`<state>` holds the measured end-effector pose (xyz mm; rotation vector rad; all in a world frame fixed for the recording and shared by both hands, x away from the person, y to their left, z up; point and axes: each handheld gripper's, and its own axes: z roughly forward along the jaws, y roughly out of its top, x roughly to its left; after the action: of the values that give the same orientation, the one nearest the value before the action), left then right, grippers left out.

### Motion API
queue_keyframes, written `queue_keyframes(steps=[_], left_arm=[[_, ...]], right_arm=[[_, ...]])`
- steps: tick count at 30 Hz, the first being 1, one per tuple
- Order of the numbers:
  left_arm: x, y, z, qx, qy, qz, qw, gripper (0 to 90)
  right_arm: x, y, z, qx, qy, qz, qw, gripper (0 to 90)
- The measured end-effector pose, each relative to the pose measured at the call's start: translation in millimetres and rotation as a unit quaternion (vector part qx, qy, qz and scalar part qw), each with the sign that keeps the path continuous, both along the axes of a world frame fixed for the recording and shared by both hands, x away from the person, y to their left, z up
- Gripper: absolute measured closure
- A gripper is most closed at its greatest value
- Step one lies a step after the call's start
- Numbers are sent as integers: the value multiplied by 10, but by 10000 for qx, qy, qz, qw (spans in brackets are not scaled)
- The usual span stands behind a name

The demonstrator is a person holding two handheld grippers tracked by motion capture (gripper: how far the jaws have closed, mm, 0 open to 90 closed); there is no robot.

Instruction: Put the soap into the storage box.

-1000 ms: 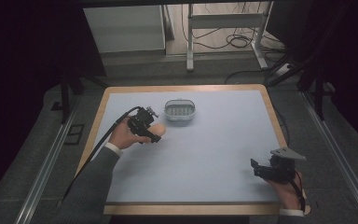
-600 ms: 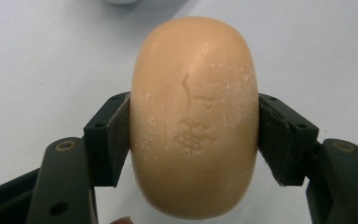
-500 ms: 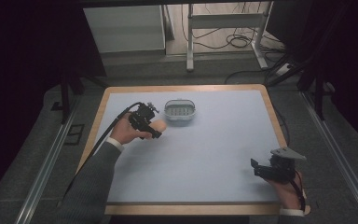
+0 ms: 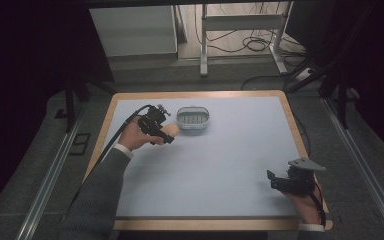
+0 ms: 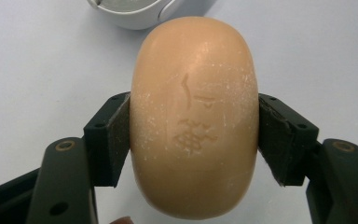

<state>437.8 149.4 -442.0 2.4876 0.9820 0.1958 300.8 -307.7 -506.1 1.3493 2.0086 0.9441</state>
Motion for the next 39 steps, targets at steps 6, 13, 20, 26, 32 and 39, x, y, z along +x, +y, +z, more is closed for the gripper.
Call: queue_keyframes(steps=[6, 13, 20, 26, 32, 39], left_arm=[[68, 29, -9, -61, 66, 91, 9999, 328], [149, 5, -18, -27, 89, 99, 9999, 329], [203, -23, 25, -96, 92, 56, 9999, 329], [266, -78, 59, 0, 70, 16, 10000, 328], [340, -136, 77, 20, 68, -33, 10000, 328], [418, -194, 82, 100, 63, -123, 9999, 328]], right_arm=[[12, -4, 3, 20, -16, -22, 10000, 84], [11, -13, 19, 44, -35, -26, 10000, 84], [12, -20, 11, 27, -17, -50, 10000, 84], [11, -22, 11, 25, -19, -51, 10000, 85], [11, -39, 9, 28, -17, -64, 10000, 85], [11, -26, 3, 21, -12, -23, 10000, 84]])
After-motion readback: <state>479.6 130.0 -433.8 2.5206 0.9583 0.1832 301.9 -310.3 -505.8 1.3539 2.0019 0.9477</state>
